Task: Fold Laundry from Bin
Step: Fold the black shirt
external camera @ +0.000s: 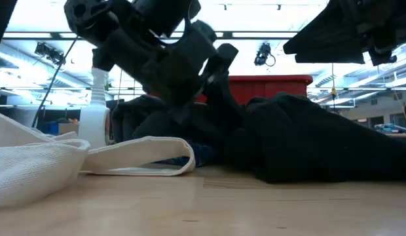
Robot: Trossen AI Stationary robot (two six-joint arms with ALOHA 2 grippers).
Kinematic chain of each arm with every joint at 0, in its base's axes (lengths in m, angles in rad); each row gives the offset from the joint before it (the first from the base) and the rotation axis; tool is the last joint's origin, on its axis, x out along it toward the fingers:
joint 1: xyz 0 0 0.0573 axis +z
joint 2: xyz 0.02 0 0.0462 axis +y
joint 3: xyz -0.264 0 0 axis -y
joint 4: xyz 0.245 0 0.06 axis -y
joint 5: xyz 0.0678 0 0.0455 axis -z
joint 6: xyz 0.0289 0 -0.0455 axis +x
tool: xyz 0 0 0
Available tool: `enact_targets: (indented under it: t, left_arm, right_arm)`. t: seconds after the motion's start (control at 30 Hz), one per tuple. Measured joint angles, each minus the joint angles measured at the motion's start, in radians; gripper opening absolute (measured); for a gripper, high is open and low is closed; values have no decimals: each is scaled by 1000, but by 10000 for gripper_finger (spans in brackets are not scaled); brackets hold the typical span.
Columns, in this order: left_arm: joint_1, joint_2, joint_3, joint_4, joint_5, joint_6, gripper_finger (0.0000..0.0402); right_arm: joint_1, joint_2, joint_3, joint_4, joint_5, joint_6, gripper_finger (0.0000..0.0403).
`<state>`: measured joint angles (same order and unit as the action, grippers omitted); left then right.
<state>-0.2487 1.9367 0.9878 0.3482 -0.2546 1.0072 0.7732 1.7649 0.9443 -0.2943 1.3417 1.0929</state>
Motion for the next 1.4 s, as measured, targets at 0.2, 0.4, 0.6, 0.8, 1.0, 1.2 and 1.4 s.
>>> enact_targets:
  t: [0.2,0.4,0.6,0.8,1.0,1.2,1.4]
  left_arm:
    - [0,24,1,45,-37,36,180]
    - [0,24,0,91,-39,39,180]
    - [5,24,0,105,85,-60,149]
    - [5,14,0,106,175,-97,18]
    - [5,-116,-1,114,63,-120,13]
    - [28,-314,0,105,38,-161,11]
    - [92,-414,0,52,43,-203,11]
  right_arm:
    - [2,0,0,6,3,-26,212]
    - [2,0,0,10,8,-35,212]
    - [2,0,0,12,8,-41,212]
    - [16,0,0,40,22,-74,212]
    - [40,0,51,361,38,-499,204]
    - [30,-1,106,642,-44,-973,196]
    - [26,10,99,622,22,-1020,193]
